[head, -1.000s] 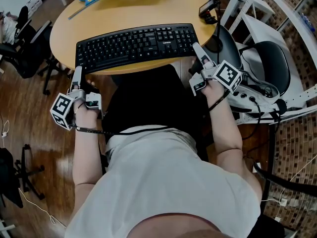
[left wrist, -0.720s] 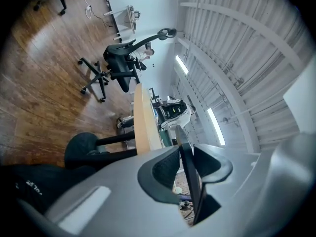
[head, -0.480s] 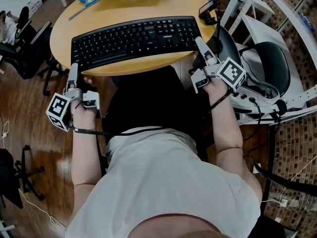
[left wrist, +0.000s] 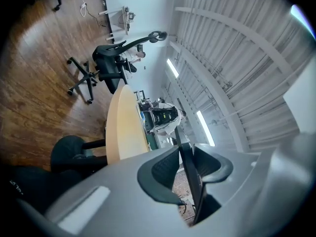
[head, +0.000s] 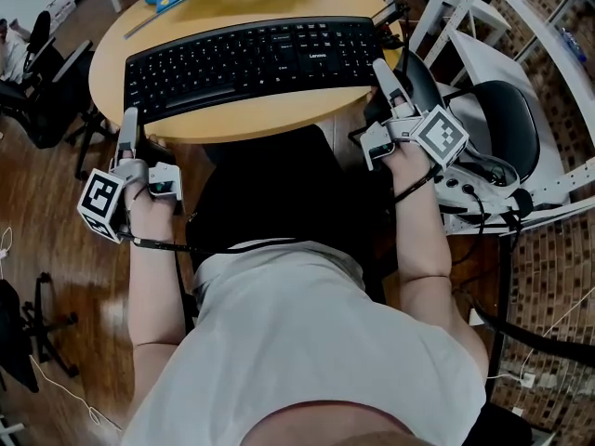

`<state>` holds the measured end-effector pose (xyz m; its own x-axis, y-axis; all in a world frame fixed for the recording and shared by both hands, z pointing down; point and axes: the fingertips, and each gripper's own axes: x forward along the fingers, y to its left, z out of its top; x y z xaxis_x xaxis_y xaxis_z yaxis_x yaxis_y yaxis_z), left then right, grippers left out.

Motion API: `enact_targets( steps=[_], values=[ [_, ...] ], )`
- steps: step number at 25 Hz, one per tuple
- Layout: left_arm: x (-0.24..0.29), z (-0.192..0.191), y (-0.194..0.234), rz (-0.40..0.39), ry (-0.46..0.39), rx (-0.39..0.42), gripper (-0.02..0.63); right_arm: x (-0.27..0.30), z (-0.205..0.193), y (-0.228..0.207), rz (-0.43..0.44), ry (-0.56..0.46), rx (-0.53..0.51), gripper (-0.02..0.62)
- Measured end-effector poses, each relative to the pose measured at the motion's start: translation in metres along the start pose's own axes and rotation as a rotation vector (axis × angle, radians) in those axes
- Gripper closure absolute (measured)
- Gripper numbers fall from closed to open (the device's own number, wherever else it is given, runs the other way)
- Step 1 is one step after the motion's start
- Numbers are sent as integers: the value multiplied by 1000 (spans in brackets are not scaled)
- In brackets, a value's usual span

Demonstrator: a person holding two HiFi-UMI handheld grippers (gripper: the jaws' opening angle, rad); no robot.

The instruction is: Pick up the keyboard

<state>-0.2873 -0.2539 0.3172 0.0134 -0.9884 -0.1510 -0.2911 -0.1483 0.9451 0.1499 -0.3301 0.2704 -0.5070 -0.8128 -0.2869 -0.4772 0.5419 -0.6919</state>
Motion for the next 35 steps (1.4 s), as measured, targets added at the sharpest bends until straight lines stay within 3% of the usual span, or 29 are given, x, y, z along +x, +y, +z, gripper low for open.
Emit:
enact_targets(
  steps=[13, 31, 35],
  values=[
    [-4, 16, -27, -94, -48, 54, 181, 8, 20, 47, 143, -62, -54, 469],
    [-5, 20, -31, -123, -71, 89, 179, 9, 19, 47, 167, -66, -54, 469],
    [-5, 17, -36, -138, -74, 64, 179, 8, 20, 48, 168, -70, -58, 469]
  ],
)
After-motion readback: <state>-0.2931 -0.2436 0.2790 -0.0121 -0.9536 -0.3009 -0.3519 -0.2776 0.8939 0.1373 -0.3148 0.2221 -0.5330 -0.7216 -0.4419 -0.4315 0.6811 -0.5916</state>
